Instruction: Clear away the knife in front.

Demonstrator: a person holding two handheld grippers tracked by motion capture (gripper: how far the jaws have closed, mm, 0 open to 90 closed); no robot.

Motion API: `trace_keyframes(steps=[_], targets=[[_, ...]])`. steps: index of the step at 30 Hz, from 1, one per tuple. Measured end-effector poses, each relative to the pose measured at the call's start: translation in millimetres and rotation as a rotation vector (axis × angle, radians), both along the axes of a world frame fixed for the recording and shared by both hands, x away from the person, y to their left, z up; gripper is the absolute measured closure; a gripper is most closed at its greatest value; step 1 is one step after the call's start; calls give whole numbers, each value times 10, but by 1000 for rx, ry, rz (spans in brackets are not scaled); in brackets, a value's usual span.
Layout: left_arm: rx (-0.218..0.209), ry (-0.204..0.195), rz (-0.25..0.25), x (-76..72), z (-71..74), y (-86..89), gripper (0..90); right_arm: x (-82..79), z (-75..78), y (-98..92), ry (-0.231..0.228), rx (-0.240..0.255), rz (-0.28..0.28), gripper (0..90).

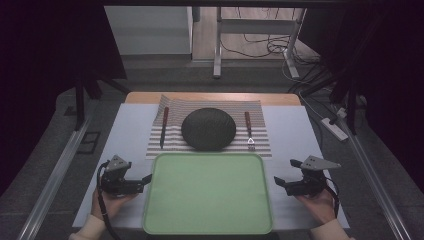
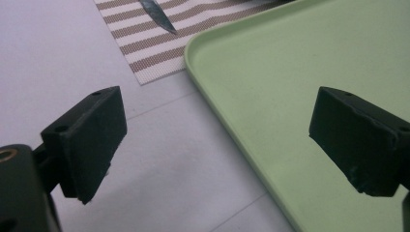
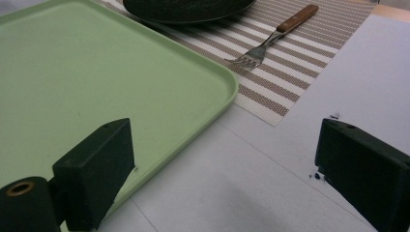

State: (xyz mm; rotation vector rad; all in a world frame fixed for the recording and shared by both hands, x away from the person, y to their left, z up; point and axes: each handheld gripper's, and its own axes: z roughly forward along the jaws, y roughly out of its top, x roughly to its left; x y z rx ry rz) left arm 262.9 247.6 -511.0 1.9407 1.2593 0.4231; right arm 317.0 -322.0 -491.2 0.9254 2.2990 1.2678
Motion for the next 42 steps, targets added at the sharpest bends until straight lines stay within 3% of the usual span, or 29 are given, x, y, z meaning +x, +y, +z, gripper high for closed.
trace_keyframes(steps=[13, 21, 33, 36, 42], targets=[[3, -22, -18, -20, 86, -34, 79, -72, 26, -3, -8, 24, 11, 72], [2, -21, -11, -41, 114, 11, 88, -6, 12, 7, 4, 51, 16, 73], [0, -44, -18, -17, 317, -8, 97, 0, 14, 40, -2, 48, 31, 75], [-1, -62, -28, 24, 416, -55, 100, 16, 7, 65, -1, 37, 41, 76], [-9, -58, -35, 117, 461, -101, 106, 26, -2, 74, 6, 33, 46, 75]])
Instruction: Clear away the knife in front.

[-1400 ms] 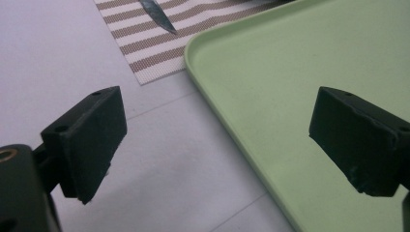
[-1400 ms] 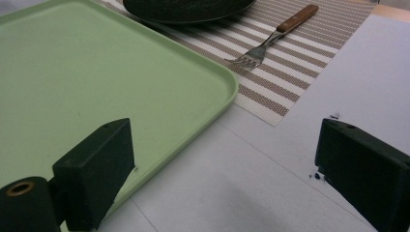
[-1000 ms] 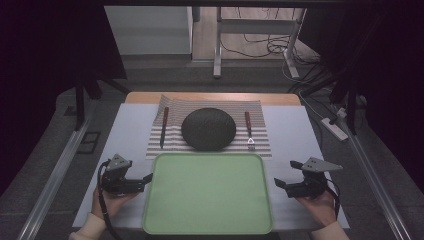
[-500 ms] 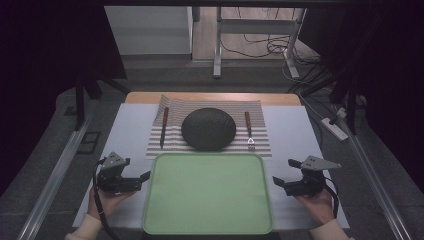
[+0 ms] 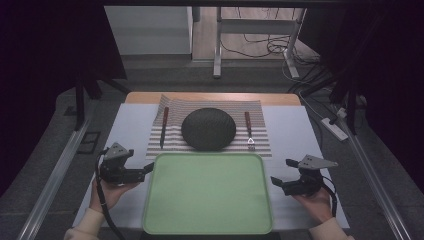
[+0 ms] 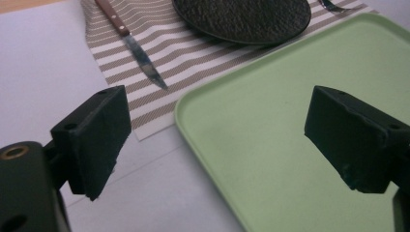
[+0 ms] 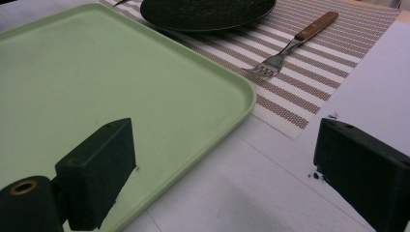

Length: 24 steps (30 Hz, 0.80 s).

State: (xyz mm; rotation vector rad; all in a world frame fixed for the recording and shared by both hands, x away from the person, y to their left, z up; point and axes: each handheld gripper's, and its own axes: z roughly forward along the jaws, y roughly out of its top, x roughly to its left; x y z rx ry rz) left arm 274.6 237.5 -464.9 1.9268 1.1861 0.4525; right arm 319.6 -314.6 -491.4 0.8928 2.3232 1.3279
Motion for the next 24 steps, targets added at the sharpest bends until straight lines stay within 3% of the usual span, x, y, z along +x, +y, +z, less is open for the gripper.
trace_keyframes(steps=[12, 24], targets=[[9, 3, -42, 288, 48, -139, 144, -5, -11, 4, 9, -15, 0, 75], [24, 39, -56, 646, 30, -208, 173, -10, -30, -5, 15, -27, -4, 76]])
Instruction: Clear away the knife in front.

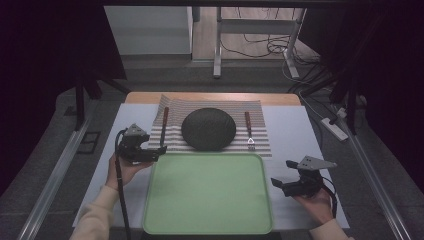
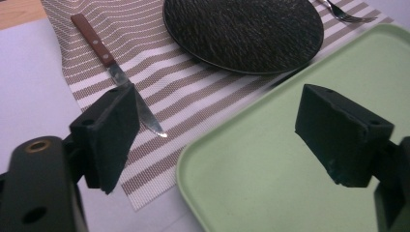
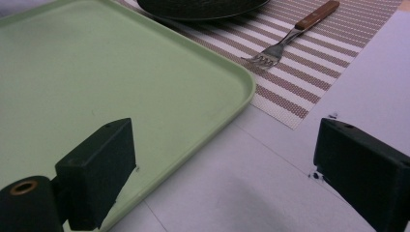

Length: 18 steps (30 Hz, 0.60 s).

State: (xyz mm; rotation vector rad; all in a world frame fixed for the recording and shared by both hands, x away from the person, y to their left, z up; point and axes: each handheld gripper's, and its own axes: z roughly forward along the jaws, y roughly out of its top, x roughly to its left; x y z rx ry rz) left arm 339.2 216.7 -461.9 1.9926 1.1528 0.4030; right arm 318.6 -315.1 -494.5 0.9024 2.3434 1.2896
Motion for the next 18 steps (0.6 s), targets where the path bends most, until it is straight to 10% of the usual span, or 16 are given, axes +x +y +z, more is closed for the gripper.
trace_keyframes(steps=[6, 18], targets=[[2, -5, 1, 157, 8, 7, 278, 2, -7, 2, 5, -4, 1, 76], [1, 41, 5, 499, -77, 81, 822, 19, -38, 32, 17, -33, 12, 77]])
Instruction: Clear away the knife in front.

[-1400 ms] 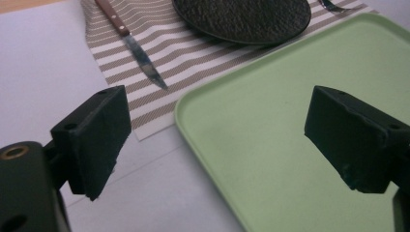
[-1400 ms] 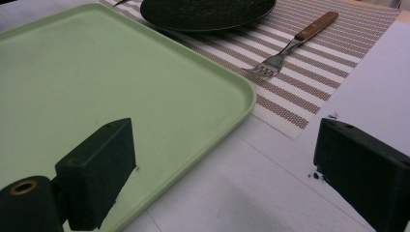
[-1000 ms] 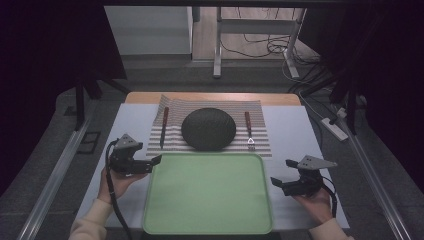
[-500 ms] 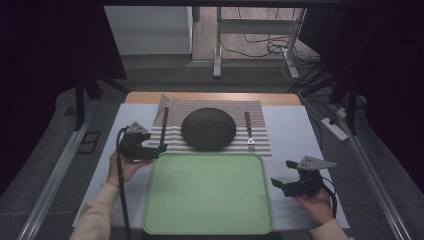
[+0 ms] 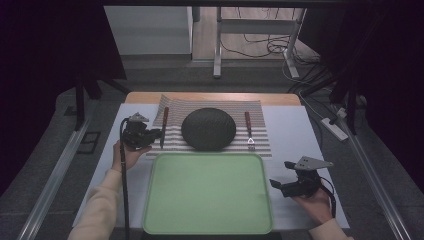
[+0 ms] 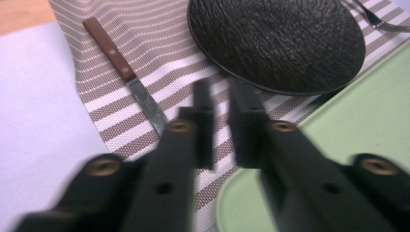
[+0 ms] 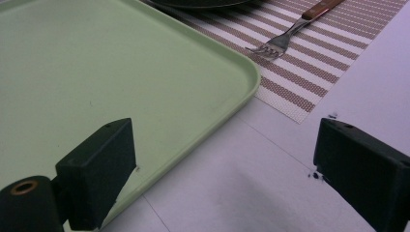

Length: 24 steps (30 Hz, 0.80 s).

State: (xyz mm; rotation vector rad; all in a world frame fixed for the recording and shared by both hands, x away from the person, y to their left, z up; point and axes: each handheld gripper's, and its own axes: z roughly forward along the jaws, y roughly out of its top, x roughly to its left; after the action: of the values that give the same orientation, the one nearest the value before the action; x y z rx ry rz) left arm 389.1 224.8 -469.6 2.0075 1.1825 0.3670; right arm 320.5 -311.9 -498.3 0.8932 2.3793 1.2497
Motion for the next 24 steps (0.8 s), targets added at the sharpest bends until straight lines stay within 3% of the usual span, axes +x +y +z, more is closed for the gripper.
trace_keyframes(steps=[1, 2, 9, 12, 14, 24], targets=[[-2, 10, -5, 28, -18, 2, 822, 0, 0, 0, 0, 0, 0, 77], [0, 31, -24, 87, -49, -2, 888, -2, 2, -3, 0, -1, -4, 77], [44, 66, -69, 270, -139, -136, 890, 5, -9, -4, 4, -7, -5, 77], [82, 96, -87, 392, -254, -231, 890, 8, -15, 1, 5, -17, -7, 77], [86, 115, -87, 441, -318, -252, 889, 7, -15, -3, 6, -17, -8, 77], [112, 161, -91, 537, -471, -295, 889, 8, -18, -10, 8, -25, -14, 77]])
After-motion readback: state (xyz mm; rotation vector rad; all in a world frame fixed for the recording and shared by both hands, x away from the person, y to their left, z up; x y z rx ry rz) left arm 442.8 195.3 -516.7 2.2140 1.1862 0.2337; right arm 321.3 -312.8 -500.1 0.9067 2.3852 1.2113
